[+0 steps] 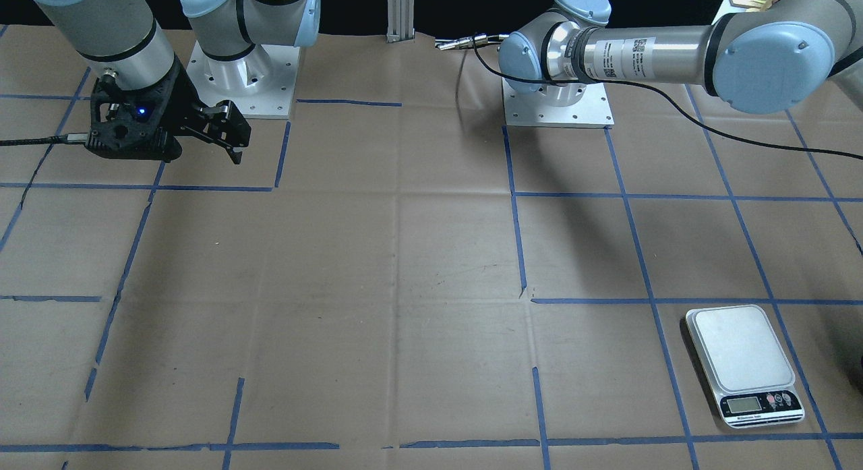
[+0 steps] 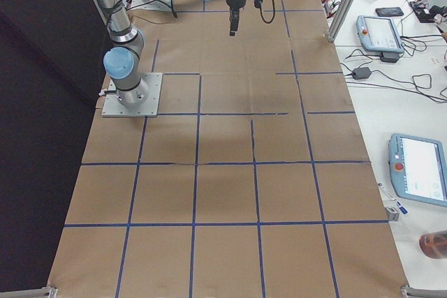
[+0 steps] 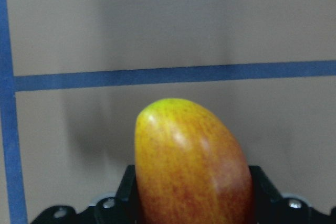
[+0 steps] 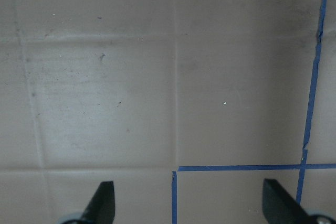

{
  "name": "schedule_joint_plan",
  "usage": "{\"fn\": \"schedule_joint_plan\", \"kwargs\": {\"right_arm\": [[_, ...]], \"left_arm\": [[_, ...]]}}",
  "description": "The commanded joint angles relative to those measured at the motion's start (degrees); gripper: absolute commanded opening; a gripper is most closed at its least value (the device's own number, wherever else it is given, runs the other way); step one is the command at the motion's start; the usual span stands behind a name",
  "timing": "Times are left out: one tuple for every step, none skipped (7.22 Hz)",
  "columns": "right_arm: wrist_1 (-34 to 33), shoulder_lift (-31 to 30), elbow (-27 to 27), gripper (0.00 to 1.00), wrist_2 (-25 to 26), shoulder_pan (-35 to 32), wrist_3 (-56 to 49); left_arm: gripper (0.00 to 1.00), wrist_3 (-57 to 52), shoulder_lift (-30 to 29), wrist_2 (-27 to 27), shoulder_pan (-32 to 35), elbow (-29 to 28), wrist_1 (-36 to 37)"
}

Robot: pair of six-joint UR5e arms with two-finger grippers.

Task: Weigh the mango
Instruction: 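Lift the mango with the left gripper and carry it over the scale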

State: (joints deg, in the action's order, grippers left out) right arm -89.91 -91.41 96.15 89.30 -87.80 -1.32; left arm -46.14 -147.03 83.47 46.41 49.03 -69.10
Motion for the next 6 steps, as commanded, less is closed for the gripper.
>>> {"fn": "schedule_joint_plan", "kwargs": {"right_arm": [[0.00,0.00,0.00,1.00,0.00,0.00,0.00],[0.00,0.00,0.00,1.00,0.00,0.00,0.00],[0.00,0.00,0.00,1.00,0.00,0.00,0.00],[0.00,0.00,0.00,1.00,0.00,0.00,0.00],[0.00,0.00,0.00,1.00,0.00,0.00,0.00],[0.00,0.00,0.00,1.00,0.00,0.00,0.00]], "left_arm": [[0.55,0.00,4.27,0.55,-0.01,0.71,-1.20],[0.55,0.61,7.78,0.64,0.25,1.93,-5.30],[0.54,5.84,11.47,0.64,1.65,4.73,-8.73],[0.53,9.02,16.12,0.64,5.06,11.20,-8.42],[0.53,14.19,20.51,0.82,7.27,18.05,-7.29],[0.53,18.68,23.87,0.82,8.94,23.77,-7.01]]}}
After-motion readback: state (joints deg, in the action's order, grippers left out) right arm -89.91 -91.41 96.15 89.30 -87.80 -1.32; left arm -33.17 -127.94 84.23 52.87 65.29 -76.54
